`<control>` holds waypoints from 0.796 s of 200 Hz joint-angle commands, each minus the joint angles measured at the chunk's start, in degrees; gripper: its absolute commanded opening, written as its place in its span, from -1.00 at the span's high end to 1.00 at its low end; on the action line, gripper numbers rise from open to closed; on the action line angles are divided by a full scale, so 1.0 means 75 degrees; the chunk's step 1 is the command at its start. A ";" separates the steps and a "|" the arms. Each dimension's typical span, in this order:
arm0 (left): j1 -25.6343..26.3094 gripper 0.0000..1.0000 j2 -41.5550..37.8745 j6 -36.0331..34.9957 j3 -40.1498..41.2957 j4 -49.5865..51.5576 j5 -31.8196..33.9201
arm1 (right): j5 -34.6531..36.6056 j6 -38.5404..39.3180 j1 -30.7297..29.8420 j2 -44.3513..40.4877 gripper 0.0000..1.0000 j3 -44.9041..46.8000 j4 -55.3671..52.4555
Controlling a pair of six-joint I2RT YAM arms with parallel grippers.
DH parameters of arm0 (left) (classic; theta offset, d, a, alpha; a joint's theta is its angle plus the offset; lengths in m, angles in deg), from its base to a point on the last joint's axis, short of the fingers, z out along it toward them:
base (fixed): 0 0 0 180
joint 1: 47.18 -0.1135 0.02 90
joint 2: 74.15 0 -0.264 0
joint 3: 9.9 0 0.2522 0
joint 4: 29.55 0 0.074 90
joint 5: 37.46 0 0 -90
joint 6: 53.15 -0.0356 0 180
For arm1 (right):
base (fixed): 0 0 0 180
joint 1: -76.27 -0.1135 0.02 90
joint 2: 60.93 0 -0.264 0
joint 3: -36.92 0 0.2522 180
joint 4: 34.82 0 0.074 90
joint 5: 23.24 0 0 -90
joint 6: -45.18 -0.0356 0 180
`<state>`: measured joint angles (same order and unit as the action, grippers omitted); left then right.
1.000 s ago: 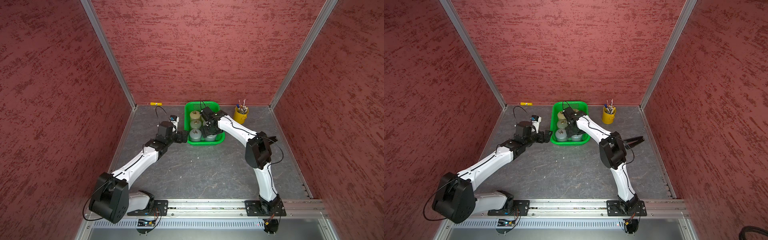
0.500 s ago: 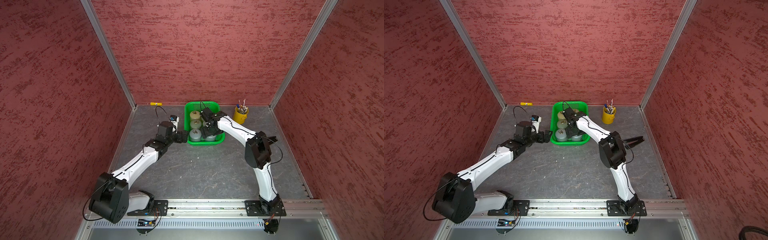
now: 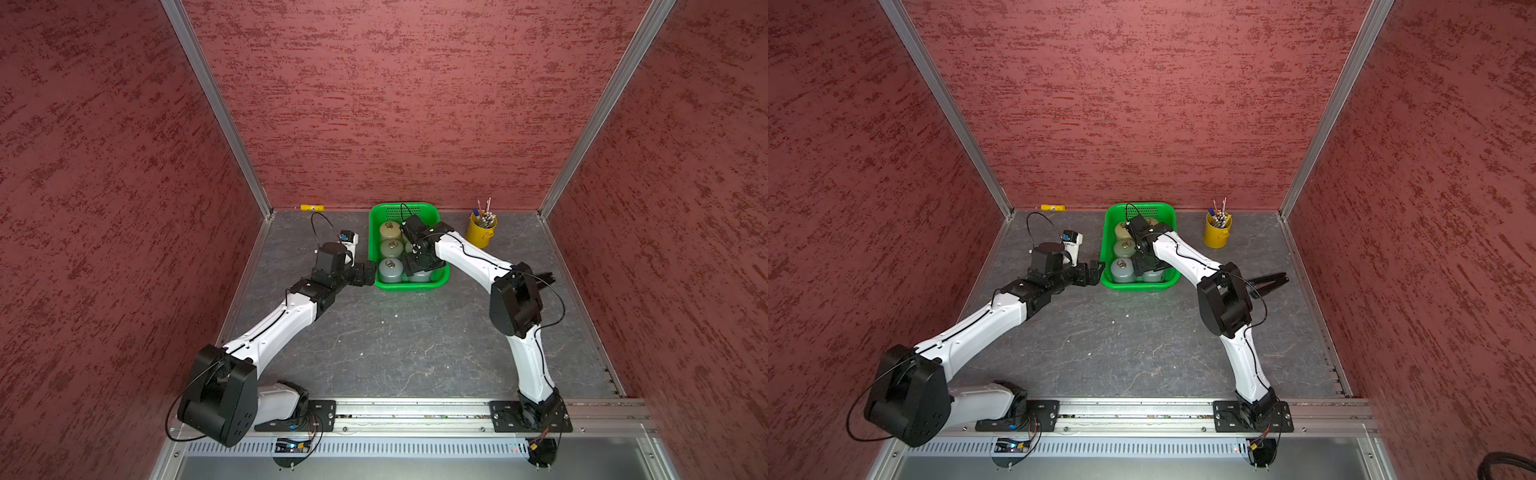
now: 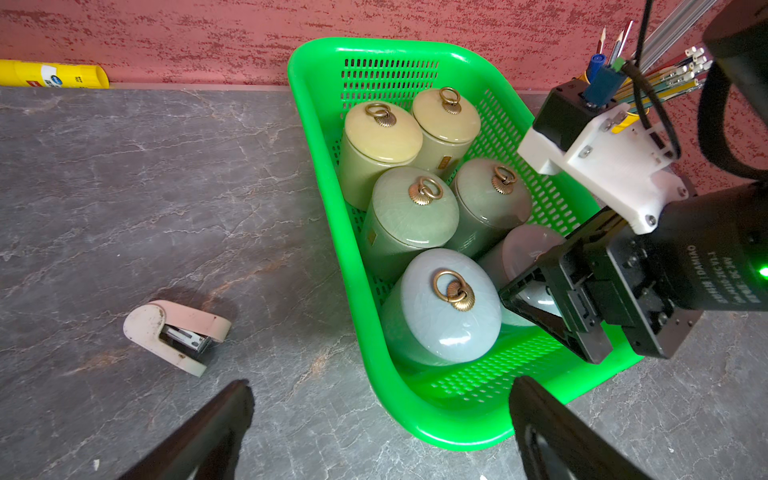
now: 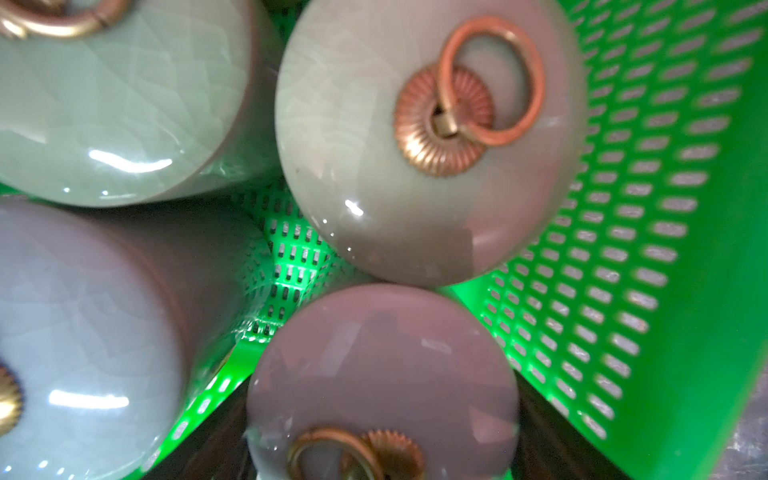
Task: Take the tea canister out of the basket
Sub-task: Pick up the tea canister from the basket.
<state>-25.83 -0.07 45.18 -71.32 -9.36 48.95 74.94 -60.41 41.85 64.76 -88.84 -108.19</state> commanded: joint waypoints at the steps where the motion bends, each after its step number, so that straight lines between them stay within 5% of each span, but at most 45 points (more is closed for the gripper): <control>1: 0.0014 -0.99 0.0001 0.0064 -0.0038 -0.0012 -0.0089 | 0.0018 0.0113 0.0054 -0.0609 0.03 -0.0033 -0.0037; 61: 0.0021 -1.00 -0.0057 0.0072 -0.0067 0.0039 -0.0114 | -0.0107 0.0283 0.0039 -0.2163 1.00 0.0483 -0.0090; 159: 0.0145 -0.99 -0.0361 -0.0182 0.0038 -0.0154 -0.0740 | 0.1319 0.0126 0.0148 -0.5254 1.00 0.3510 -0.0594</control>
<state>-25.40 -0.79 45.12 -71.32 -9.36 45.76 78.85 -58.93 41.98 28.98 -66.90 -111.91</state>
